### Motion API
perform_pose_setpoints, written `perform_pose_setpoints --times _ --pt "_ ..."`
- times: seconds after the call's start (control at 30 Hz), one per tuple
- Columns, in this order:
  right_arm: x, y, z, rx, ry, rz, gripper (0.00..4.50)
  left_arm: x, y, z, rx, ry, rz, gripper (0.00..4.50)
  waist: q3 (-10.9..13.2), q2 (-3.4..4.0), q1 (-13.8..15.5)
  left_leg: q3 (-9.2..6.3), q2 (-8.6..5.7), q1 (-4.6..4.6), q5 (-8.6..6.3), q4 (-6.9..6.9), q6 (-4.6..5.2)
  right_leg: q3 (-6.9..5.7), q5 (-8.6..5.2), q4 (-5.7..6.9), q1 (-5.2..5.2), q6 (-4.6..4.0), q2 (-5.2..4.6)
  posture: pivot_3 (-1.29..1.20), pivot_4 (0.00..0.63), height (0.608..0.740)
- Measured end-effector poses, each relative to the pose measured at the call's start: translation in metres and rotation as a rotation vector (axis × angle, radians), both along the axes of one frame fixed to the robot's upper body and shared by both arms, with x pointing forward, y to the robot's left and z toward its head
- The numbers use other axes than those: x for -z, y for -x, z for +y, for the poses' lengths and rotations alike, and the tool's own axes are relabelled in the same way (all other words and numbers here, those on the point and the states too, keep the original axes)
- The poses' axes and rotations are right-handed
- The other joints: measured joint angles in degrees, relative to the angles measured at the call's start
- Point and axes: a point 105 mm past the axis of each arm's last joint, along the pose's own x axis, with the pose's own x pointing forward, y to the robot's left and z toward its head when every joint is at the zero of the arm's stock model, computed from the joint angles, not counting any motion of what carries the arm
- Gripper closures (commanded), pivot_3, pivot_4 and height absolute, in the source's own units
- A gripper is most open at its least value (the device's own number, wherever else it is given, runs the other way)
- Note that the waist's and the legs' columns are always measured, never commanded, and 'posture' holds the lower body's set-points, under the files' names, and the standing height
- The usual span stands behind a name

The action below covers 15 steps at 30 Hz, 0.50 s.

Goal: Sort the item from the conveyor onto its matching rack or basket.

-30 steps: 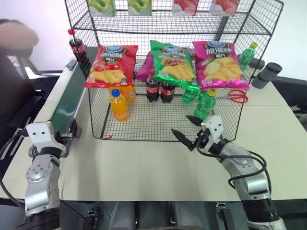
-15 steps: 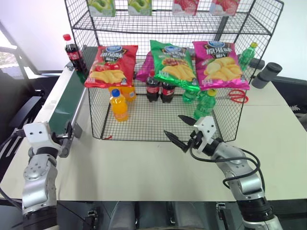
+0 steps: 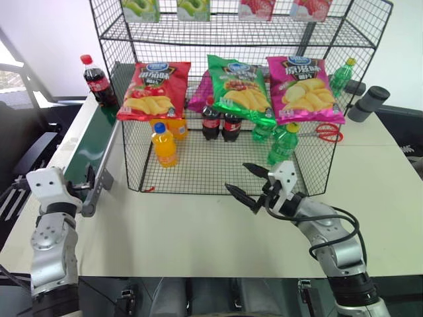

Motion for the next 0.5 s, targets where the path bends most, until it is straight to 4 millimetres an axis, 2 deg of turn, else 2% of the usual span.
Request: perform_pose_setpoints --times 0.3,0.5 --pt "0.000 0.002 0.002 -0.009 0.012 -0.027 0.03 0.009 -0.005 0.006 -0.033 0.023 0.027 0.00 0.00 0.00 -0.04 0.01 0.00 -0.01 0.00 -0.01 0.00 -0.01 0.00 0.00 -0.02 0.01 0.00 0.00 0.150 0.740" --pt "-0.004 0.007 0.014 -0.047 -0.003 -0.043 0.03 0.006 -0.009 0.007 -0.049 0.033 0.007 0.00 0.00 0.00 -0.03 0.00 0.00 -0.02 0.00 -0.01 -0.01 -0.01 0.01 0.00 -0.04 0.01 0.00 0.00 0.150 0.740"
